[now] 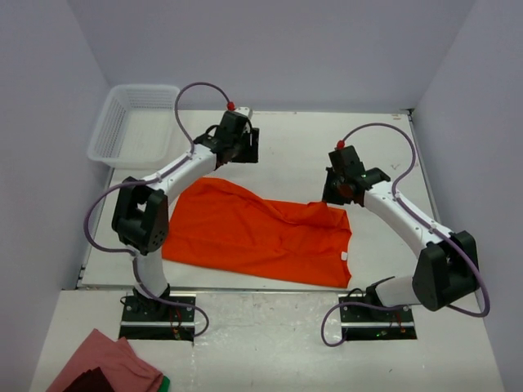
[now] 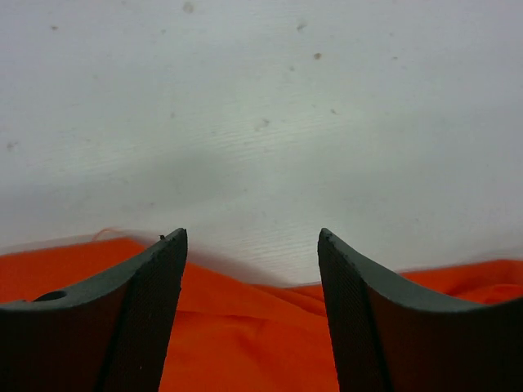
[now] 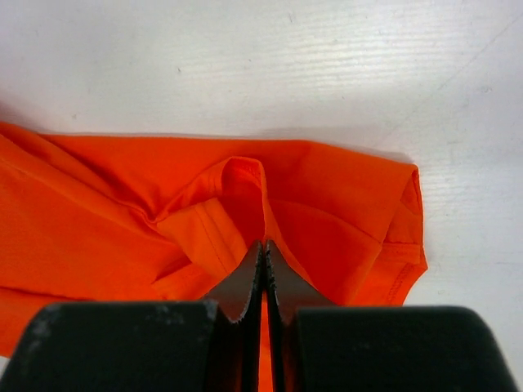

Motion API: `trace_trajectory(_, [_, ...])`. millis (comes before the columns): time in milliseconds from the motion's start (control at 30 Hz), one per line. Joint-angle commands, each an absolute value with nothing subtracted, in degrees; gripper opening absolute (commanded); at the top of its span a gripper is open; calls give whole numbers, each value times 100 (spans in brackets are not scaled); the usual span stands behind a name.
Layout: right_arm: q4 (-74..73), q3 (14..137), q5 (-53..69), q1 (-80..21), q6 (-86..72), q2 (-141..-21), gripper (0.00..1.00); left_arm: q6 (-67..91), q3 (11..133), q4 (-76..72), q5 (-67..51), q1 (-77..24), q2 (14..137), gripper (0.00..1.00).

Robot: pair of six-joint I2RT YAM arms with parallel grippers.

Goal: Fold and stack the t-shirts
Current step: Grap the side of the flattened tshirt furthest away from the robot with both arms

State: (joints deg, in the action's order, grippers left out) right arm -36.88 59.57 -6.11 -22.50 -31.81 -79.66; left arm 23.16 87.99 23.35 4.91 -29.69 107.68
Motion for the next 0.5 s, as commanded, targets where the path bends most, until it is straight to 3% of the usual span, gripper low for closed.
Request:
trace_trajectory(0, [-3743,6380,-615,-2276,-2927,-7936,0,2312,9078,3268,879,-2585,10775,66])
trace_trajectory(467, [-3595,6311,-431,-2276,-2821,-8138,0,2215,9597,4209,1142,-1161,11988,58])
